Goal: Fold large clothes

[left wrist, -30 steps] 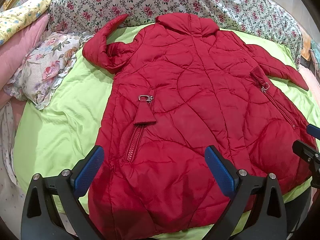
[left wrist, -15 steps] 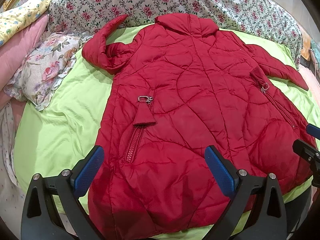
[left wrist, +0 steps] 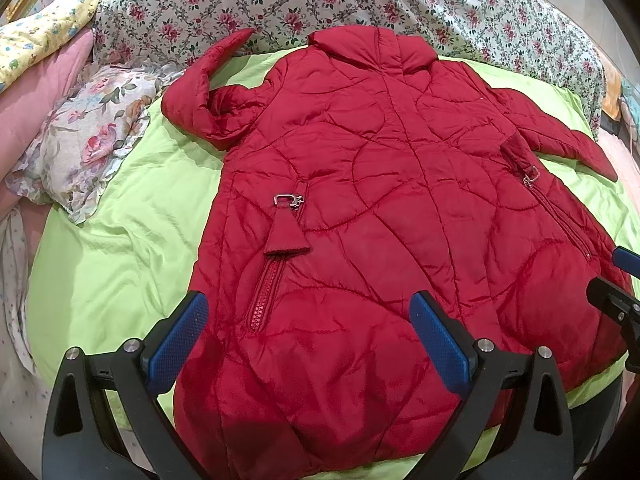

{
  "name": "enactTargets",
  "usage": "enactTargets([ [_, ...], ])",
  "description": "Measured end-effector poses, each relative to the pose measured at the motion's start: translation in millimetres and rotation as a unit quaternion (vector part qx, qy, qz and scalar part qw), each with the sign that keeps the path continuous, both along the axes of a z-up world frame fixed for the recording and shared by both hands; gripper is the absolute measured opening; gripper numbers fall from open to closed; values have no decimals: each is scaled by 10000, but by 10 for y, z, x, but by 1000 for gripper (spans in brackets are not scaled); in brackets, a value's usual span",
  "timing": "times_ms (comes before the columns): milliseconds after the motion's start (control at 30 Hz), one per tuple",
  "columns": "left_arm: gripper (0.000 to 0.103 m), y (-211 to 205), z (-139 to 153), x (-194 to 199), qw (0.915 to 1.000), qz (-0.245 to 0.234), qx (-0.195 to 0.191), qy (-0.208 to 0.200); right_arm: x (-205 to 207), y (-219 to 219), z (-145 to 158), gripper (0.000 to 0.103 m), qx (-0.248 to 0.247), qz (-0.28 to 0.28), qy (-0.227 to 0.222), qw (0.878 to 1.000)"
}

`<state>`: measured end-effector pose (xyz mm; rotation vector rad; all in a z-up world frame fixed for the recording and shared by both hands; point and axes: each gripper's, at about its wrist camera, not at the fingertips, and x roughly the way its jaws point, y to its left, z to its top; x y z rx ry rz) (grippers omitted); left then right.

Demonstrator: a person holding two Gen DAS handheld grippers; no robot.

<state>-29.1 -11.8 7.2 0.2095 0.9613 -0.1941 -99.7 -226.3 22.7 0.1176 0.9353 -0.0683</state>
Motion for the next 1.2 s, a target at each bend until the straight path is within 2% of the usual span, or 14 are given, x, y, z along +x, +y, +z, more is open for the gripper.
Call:
enactTargets([
  [333, 101, -25, -57, 103, 9999, -46, -84, 107, 47, -75, 17, 94, 70, -56, -30, 10000],
  [667, 101, -65, -127, 240, 9996, -92, -182, 185, 10, -393, 105, 94, 361, -339, -540, 9973],
  [933, 101, -48, -129, 440, 9990, -63, -406, 194, 69, -1085, 115, 94, 756, -954, -642, 9905],
  [1200, 101, -65, -96, 658, 9987, 0, -492, 141, 127, -2088, 42, 94, 1042, -1827, -836, 9740],
])
